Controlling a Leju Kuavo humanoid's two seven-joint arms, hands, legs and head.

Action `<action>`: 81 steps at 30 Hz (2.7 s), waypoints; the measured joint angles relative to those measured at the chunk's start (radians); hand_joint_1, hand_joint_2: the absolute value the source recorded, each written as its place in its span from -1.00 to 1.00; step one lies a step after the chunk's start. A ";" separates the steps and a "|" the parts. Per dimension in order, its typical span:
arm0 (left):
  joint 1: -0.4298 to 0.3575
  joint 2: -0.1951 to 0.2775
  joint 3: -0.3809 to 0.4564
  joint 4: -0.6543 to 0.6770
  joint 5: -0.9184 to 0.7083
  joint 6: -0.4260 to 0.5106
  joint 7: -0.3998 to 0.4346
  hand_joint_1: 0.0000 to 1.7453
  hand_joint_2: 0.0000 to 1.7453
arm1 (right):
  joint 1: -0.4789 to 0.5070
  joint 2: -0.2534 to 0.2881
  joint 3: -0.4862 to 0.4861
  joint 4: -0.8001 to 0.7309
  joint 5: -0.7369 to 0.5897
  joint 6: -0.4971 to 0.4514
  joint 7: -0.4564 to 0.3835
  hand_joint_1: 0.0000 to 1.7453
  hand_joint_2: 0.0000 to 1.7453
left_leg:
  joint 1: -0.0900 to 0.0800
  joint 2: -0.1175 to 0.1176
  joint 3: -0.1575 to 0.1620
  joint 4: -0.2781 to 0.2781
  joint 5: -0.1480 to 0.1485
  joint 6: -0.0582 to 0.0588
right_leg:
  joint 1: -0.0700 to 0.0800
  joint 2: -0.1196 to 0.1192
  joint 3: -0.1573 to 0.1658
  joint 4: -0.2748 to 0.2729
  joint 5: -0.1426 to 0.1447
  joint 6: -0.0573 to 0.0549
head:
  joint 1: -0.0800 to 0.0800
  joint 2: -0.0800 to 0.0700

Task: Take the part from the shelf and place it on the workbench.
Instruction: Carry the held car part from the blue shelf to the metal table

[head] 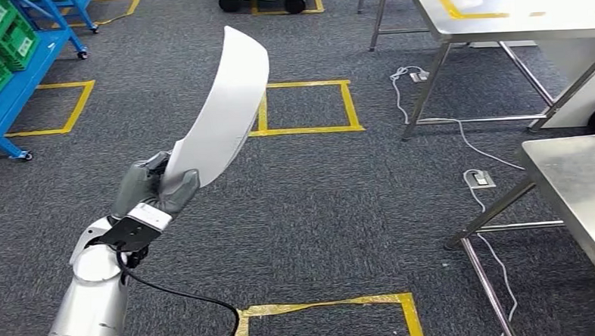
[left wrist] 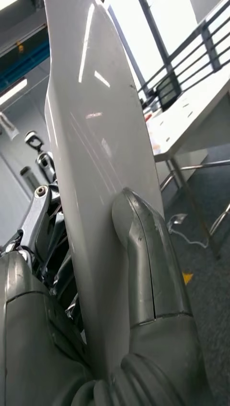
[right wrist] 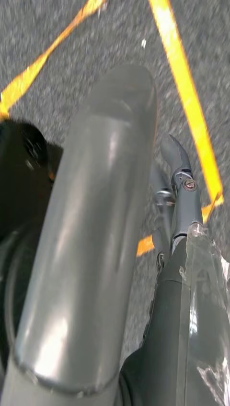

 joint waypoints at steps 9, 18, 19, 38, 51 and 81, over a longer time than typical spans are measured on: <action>0.004 0.010 -0.018 -0.001 0.035 -0.031 -0.016 1.00 1.00 | 0.008 -0.013 0.023 -0.002 0.019 0.033 -0.079 -1.00 -1.00 | -0.005 0.019 0.002 0.049 -0.057 -0.035 | 0.005 -0.008 0.118 -0.210 0.065 -0.044 | -0.008 0.000; 0.014 0.047 -0.038 -0.005 0.114 -0.110 -0.065 1.00 1.00 | 0.007 -0.034 0.037 -0.001 0.030 0.070 -0.110 -1.00 -1.00 | -0.002 -0.102 -0.047 0.071 0.001 -0.021 | 0.004 0.117 0.120 -0.207 0.069 -0.046 | -0.018 0.000; 0.014 0.050 -0.043 -0.007 0.119 -0.118 -0.068 1.00 1.00 | 0.006 -0.035 0.038 0.000 0.032 0.070 -0.107 -1.00 -1.00 | -0.001 -0.116 -0.031 0.033 0.010 -0.021 | 0.003 0.127 0.117 -0.207 0.070 -0.041 | -0.018 0.000; 0.013 0.070 -0.111 -0.012 0.149 -0.161 -0.072 1.00 1.00 | 0.008 -0.073 0.055 0.014 0.098 0.060 -0.050 -1.00 -1.00 | -0.011 0.052 0.000 0.012 -0.013 -0.028 | 0.012 -0.019 0.126 -0.210 0.058 -0.037 | -0.015 0.000; 0.024 0.091 -0.117 -0.012 0.149 -0.157 -0.072 1.00 1.00 | 0.010 -0.078 0.083 0.018 0.113 0.056 -0.044 -1.00 -1.00 | 0.001 -0.139 -0.016 0.010 0.004 -0.020 | 0.000 0.148 0.112 -0.216 0.076 -0.029 | -0.020 0.000; 0.172 0.232 0.055 -0.070 0.029 -0.053 -0.101 1.00 1.00 | -0.026 -0.085 0.232 0.046 0.267 0.042 -0.019 -1.00 -1.00 | 0.015 -0.130 -0.014 0.011 0.004 -0.043 | -0.001 0.135 0.132 -0.220 0.062 -0.029 | -0.021 0.000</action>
